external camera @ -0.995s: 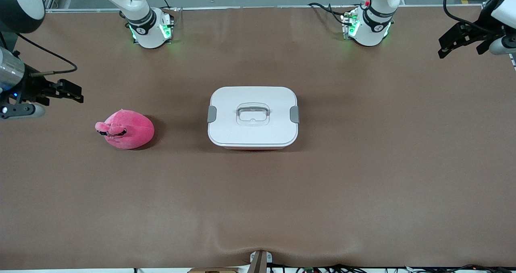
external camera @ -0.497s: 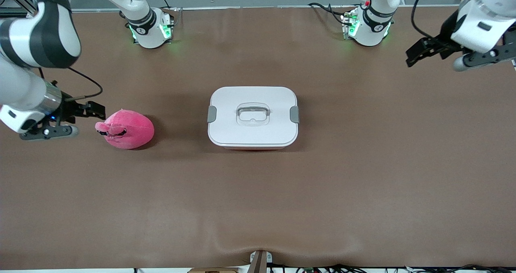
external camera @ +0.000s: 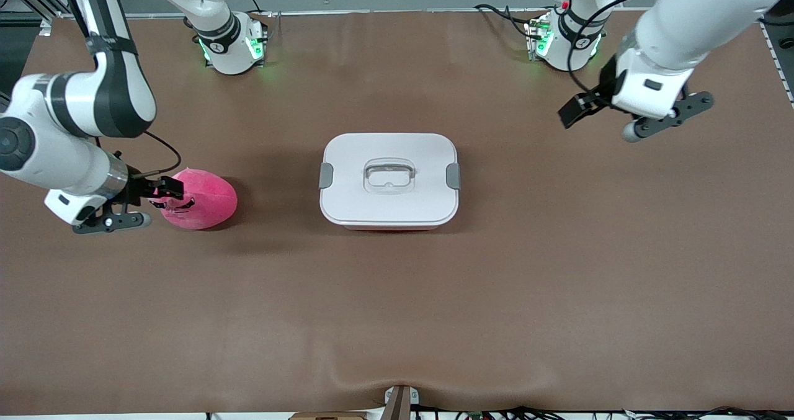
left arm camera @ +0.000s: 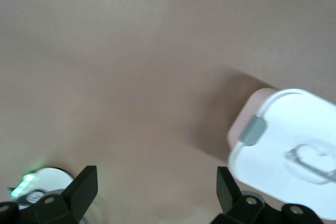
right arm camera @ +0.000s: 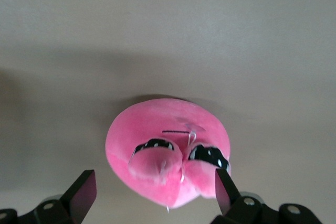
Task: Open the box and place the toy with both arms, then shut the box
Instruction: 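Reach the right gripper to the pink plush while the left gripper approaches the lid, then grasp the lid handle with the left gripper while the right gripper grasps the plush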
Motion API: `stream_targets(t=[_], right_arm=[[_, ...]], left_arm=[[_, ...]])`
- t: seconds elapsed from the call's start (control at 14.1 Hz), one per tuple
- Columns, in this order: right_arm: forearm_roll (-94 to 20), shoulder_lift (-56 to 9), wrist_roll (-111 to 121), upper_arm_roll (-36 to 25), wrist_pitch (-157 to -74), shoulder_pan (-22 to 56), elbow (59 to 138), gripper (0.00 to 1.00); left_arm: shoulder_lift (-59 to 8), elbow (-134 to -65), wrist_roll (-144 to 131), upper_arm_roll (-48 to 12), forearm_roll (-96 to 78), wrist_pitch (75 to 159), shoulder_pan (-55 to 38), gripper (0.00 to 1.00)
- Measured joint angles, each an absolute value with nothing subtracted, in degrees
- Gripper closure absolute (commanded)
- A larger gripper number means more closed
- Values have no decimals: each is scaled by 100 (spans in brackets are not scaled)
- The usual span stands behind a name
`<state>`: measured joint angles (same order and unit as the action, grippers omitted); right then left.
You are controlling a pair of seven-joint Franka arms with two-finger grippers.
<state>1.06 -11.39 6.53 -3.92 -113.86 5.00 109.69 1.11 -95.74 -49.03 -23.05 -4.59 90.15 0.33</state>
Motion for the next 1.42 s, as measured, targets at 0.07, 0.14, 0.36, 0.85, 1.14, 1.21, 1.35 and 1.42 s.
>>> stream_targets(t=[0.07,0.14,0.36,0.85,1.14,1.21,1.35,1.42], right_arm=[[106,-1179,654,-392,-11547,500,11105,13],[106,-1201,654,-390,-11628,501,11186,21],[106,-1208,654,-388,-11640,503,11229,43],[106,-1208,656,-389,-11547,504,11232,100],[106,-1194,660,-390,-11388,504,11213,100],[106,-1179,706,-392,-11357,504,11198,100],[106,-1128,815,-395,-11261,503,11142,100],[106,-1095,839,-396,-11160,502,11085,100]], left_arm=[[33,-9573,-5326,-2501,-459,9149,24,0],[-52,-9573,-5744,-2682,-459,9284,13,0],[-345,-9573,-7040,-3081,-459,9752,-11,0],[-1003,-9570,-9924,-3217,-8,10650,-760,0],[-1412,-9539,-11125,-3222,381,11035,-1211,0],[-1520,-9505,-11358,-3223,438,11130,-1330,0],[-1736,-9400,-11911,-3222,691,11301,-1499,0],[-1836,-9337,-12170,-3223,807,11362,-1553,0]])
